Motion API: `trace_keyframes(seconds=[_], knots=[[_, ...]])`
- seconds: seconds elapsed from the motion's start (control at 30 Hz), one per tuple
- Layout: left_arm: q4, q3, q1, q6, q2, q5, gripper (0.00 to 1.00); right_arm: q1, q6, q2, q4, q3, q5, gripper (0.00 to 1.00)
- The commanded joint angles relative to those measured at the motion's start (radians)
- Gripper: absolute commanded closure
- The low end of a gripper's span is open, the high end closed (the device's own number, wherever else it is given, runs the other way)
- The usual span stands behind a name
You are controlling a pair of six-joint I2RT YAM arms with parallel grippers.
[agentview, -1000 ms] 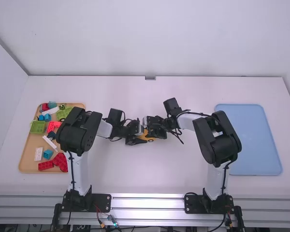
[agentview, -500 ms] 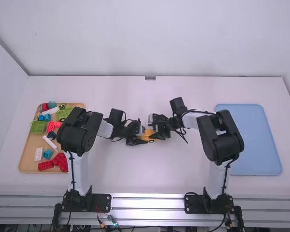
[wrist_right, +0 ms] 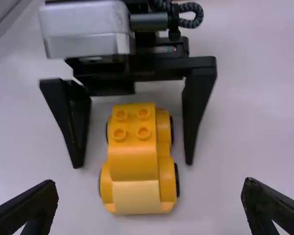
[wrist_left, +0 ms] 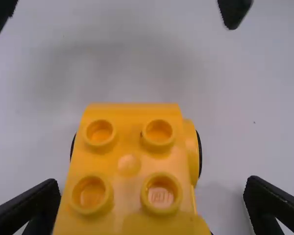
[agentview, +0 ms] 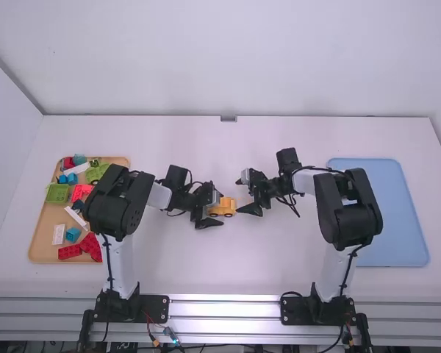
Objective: Assemble lego blocks to make yellow taxi
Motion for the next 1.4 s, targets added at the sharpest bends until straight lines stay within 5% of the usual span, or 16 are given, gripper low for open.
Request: trace_keyframes(seconds=[0.0,0.1,0.3,0.6,0.7,0.77,0.87,1.03,1.13,1.2,1.37], knots=[[-0.073,-0.021,-0.007,-0.027,-0.058,-0.173,0.01,0.018,0.077,0.015,0.090,-0.060,-0.021,0.01],[-0.147,-0.021,0.008,-0.027,-0.176,-0.191,0.01,0.054,0.217,0.063,0.283,-0.107,0.026,0.01],[-0.235,-0.021,0.078,-0.078,-0.389,-0.214,0.01,0.129,0.289,0.090,0.383,-0.116,0.109,0.01],[-0.240,-0.021,0.276,-0.634,-0.626,-0.330,0.01,0.235,0.441,0.090,0.488,-0.108,0.317,0.00],[-0.240,-0.021,0.307,-0.741,-0.648,-0.405,0.01,0.250,0.438,0.090,0.492,-0.108,0.319,0.18],[-0.240,-0.021,0.323,-0.808,-0.658,-0.461,0.01,0.248,0.438,0.090,0.491,-0.108,0.319,0.45],[-0.237,-0.021,0.327,-0.843,-0.659,-0.506,0.01,0.246,0.443,0.088,0.491,-0.107,0.319,0.57],[-0.215,-0.021,0.319,-0.950,-0.659,-0.607,0.01,0.205,0.477,0.028,0.454,-0.106,0.330,0.58],[-0.193,-0.021,0.323,-1.025,-0.659,-0.678,0.01,0.161,0.463,-0.087,0.291,-0.090,0.454,0.58],[-0.164,-0.021,0.323,-1.061,-0.659,-0.733,0.01,0.093,0.412,-0.208,0.092,-0.064,0.618,0.57],[-0.101,-0.021,0.316,-1.054,-0.659,-0.737,0.01,-0.074,0.463,-0.360,-0.035,-0.057,0.856,0.59]])
